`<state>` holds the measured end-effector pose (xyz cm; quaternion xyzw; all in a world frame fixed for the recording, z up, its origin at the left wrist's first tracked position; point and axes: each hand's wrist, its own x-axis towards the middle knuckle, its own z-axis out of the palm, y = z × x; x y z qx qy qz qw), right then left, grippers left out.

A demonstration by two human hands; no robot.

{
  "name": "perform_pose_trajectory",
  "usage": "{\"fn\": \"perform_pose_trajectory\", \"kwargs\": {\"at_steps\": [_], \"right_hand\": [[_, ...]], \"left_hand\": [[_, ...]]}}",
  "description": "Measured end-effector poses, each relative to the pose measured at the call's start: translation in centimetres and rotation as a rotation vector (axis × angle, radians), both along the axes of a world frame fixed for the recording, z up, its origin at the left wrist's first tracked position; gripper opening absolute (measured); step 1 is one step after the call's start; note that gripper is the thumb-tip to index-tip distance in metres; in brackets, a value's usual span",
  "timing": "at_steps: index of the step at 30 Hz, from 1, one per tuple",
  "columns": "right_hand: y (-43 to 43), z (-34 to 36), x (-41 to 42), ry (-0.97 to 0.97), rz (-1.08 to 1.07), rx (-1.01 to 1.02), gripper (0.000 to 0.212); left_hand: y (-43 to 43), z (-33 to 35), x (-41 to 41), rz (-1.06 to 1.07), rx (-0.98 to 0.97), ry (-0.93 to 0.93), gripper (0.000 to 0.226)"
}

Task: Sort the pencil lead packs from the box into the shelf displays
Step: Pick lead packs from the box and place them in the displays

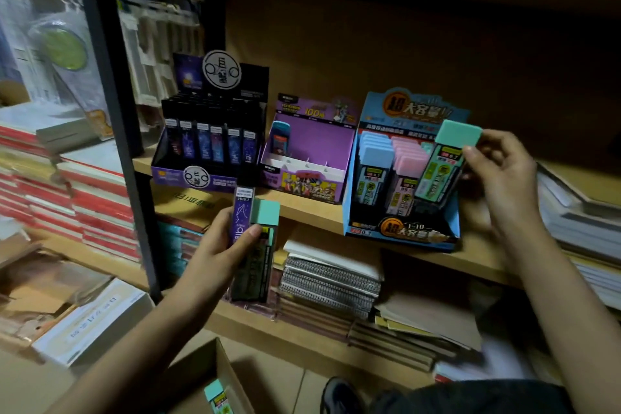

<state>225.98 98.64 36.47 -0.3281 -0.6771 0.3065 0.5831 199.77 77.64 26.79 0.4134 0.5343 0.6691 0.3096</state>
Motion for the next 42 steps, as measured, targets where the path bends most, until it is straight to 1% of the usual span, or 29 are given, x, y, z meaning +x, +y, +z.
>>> {"fn": "perform_pose_trajectory", "kwargs": {"at_steps": [4, 8, 13, 18, 23, 25, 27, 29, 31, 33, 34, 35, 38, 39, 40, 42], "right_hand": [[1.0, -1.1, 1.5, -0.06, -0.032, 0.023, 0.021], [1.4, -2.2, 1.7, -0.148, 0.005, 0.014, 0.02], [1.9, -2.6, 2.0, -0.136, 0.045, -0.012, 0.021], [2.1, -3.3, 2.1, -0.234, 0.005, -0.006, 0.023], [2.2, -3.6, 1.9, -0.362, -0.183, 0.039, 0.014], [2.1, -3.5, 1.8, -0.443, -0.286, 0.065, 0.011], [1.9, -3.2, 1.8, -0.52, -0.395, 0.069, 0.014], [1.2, -2.5, 1.5, -0.524, -0.443, 0.089, 0.016], [-0.1, -1.7, 0.7, -0.481, -0.447, 0.183, 0.013], [-2.0, -1.3, -0.8, -0.447, -0.406, 0.27, 0.008], [-3.2, -1.4, -1.8, -0.433, -0.338, 0.276, 0.005], [-4.5, -1.8, -3.1, -0.419, -0.215, 0.229, 0.005], [-8.6, -3.2, -7.3, -0.424, 0.299, -0.128, 0.007], [-9.4, -3.7, -8.6, -0.43, 0.404, -0.208, 0.006], [-10.1, -4.2, -9.6, -0.434, 0.465, -0.249, 0.008], [-11.1, -4.9, -11.4, -0.426, 0.514, -0.288, 0.015]], "left_hand": [[0.4, -0.5, 0.8, -0.012, -0.019, -0.01, 0.024], [0.6, -1.4, 1.2, -0.025, -0.045, -0.039, 0.03], [0.5, -1.9, 1.2, -0.025, -0.041, -0.027, 0.026], [0.5, -1.9, 1.2, -0.026, -0.045, -0.022, 0.025], [0.4, -1.9, 1.1, -0.035, -0.049, -0.019, 0.025], [0.4, -1.9, 1.1, -0.037, -0.05, -0.02, 0.025], [0.3, -1.8, 1.2, -0.041, -0.052, -0.022, 0.025], [0.3, -1.6, 1.4, -0.052, -0.051, -0.027, 0.026], [0.3, -1.3, 1.5, -0.062, -0.04, -0.038, 0.027], [0.3, -1.0, 1.7, -0.072, -0.027, -0.067, 0.028], [0.3, -0.8, 1.8, -0.075, -0.021, -0.086, 0.029], [0.3, -0.7, 2.0, -0.079, -0.016, -0.1, 0.029], [0.3, -0.2, 2.4, -0.085, -0.015, -0.112, 0.032], [0.3, -0.1, 2.5, -0.088, -0.01, -0.122, 0.033], [0.2, 0.0, 2.6, -0.089, 0.0, -0.135, 0.034], [0.2, 0.1, 2.7, -0.072, 0.011, -0.153, 0.033]]}}
